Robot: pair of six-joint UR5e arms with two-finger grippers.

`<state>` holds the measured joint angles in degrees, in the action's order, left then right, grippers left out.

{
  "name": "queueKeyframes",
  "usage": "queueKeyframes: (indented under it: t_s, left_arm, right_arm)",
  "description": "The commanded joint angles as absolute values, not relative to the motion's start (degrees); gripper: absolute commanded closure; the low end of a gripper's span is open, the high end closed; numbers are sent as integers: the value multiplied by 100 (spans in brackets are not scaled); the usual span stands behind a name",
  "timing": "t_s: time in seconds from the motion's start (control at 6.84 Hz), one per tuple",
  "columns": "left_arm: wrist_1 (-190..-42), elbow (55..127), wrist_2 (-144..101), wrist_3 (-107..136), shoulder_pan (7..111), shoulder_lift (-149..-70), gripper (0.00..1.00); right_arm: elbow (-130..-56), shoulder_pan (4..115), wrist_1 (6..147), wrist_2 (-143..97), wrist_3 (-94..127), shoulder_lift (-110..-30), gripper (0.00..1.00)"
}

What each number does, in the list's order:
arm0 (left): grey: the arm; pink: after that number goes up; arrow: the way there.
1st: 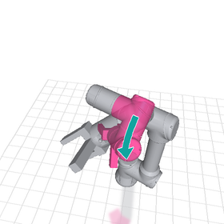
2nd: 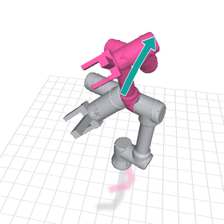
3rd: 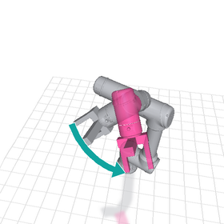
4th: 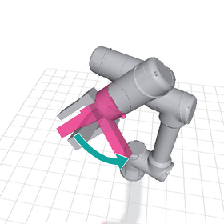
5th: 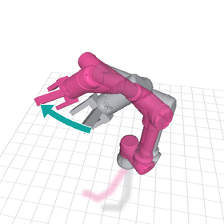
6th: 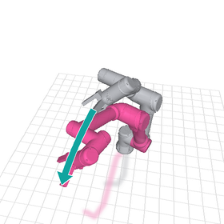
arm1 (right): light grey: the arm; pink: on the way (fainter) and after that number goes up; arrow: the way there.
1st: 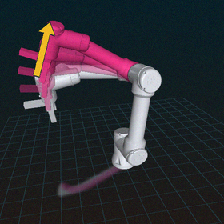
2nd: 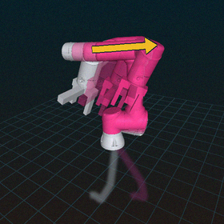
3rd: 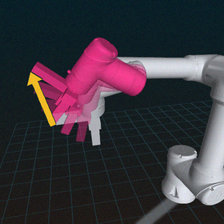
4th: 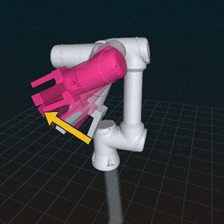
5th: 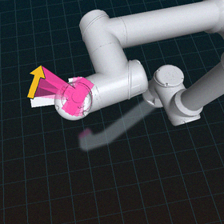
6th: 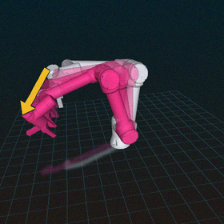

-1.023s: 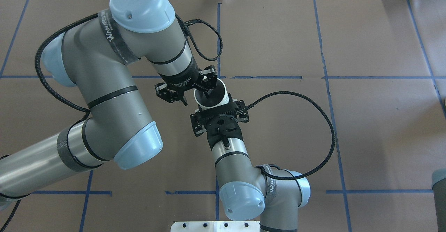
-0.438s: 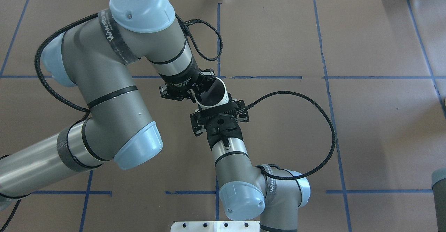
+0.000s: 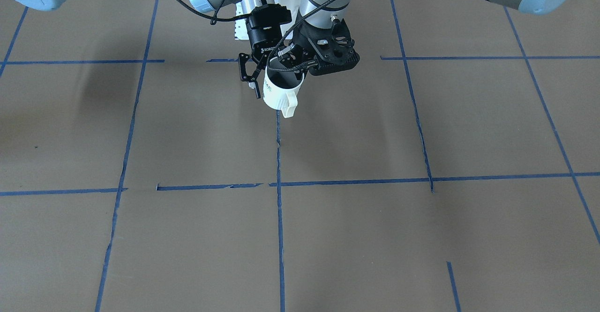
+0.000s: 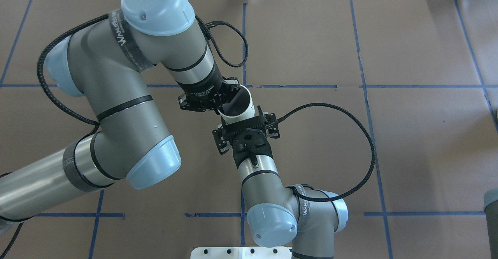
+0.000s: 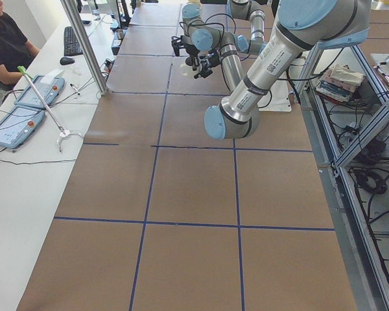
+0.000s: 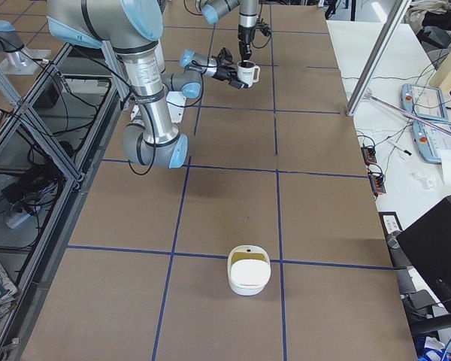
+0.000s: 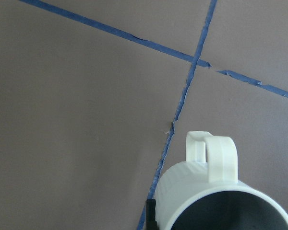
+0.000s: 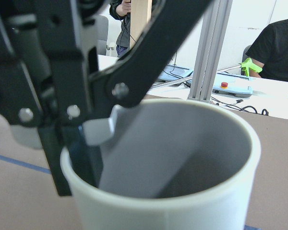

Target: Left arm hands cup to right arm to dump lemon

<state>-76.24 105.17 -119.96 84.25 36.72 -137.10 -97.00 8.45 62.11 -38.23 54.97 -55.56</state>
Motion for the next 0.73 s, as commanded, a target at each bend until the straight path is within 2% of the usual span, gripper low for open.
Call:
queueKeyframes:
  t_s: [0.0, 0.29, 0.44, 0.58]
  left_arm:
    - [-7585, 10660, -12006, 8446, 3683, -13702, 100]
    - [-7507, 11072, -12023, 8429, 3892, -13693, 100]
    - [-7523, 11292, -12032, 8420, 4041, -13519, 100]
    - [-7584, 11581, -11997, 8359, 4043, -13022, 100]
  right_arm:
    - [-9686, 713, 6214, -3797, 5528, -5633, 0]
    - [-9686, 528, 6205, -3797, 5537, -5835, 0]
    - [-9825, 562, 6179, -3771, 5546, -5836, 0]
    - [-10139, 580, 6118, -3779, 5537, -6019, 0]
